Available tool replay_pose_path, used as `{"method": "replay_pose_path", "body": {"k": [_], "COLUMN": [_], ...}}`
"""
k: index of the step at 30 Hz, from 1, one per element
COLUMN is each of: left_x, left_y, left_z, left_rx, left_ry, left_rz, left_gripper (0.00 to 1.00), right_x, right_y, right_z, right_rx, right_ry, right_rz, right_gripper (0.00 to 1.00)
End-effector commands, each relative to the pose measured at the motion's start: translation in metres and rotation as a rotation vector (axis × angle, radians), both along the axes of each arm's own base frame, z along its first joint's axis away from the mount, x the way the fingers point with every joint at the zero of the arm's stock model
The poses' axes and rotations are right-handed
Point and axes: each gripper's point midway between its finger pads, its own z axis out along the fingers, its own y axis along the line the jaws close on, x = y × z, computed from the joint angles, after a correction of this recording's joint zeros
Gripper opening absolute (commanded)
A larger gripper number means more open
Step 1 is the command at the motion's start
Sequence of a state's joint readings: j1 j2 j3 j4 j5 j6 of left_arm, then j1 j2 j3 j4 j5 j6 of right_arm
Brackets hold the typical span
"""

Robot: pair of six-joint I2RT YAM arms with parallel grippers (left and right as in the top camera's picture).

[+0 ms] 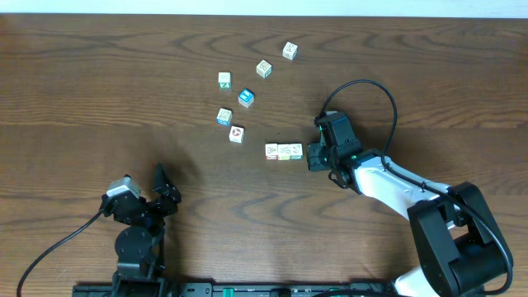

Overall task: Lift 5 blocks
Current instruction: 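Carry the held block to the right end of the row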

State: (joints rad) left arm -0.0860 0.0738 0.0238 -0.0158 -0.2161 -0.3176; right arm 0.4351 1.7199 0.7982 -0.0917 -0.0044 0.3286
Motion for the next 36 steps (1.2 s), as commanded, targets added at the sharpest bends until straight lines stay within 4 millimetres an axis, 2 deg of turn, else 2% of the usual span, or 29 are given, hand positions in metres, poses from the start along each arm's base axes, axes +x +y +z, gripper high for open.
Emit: {"method": "replay_pose_path", "body": {"k": [1, 16, 23, 27, 28, 32, 34, 36], "left_x": [-0.002, -0.002, -0.002, -0.002, -0.002, -0.002, -0.002, -0.002], "left_y": [0.005, 0.005, 0.005, 0.005, 0.005, 0.005, 0.005, 0.005], "left_z": [-0.018, -0.018, -0.018, -0.018, -0.018, -0.018, -0.018, -0.018], "left_rx": [0.007, 0.007, 0.007, 0.007, 0.007, 0.007, 0.007, 0.007], "left_ry": [0.054, 0.054, 0.054, 0.054, 0.054, 0.054, 0.054, 0.054], "left_rz": [0.025, 0.025, 0.025, 0.025, 0.025, 0.025, 0.025, 0.025], "left_gripper": [0.76, 0.77, 0.77, 0.76, 0.76, 0.77, 0.76, 0.77], "right_x": [0.006, 0.008, 0.024, 0.036, 0.039, 0.043, 0.042, 0.037], "right_y": [0.003, 0.003, 0.009, 0.002, -0.001, -0.017, -0.027, -0.039], "right_z": [0.004, 0.005, 0.023, 0.036, 0.039, 0.044, 0.042, 0.037], "right_rx": [0.004, 0.007, 0.019, -0.024, -0.041, -0.099, -0.106, -0.109], "right_ry": [-0.013, -0.019, -0.058, -0.073, -0.077, -0.066, -0.043, -0.002], "right_rz": [0.009, 0.01, 0.005, -0.031, -0.042, -0.088, -0.116, -0.161], "right_gripper": [0.27, 0.43, 0.46, 0.45, 0.43, 0.13, 0.04, 0.01]}}
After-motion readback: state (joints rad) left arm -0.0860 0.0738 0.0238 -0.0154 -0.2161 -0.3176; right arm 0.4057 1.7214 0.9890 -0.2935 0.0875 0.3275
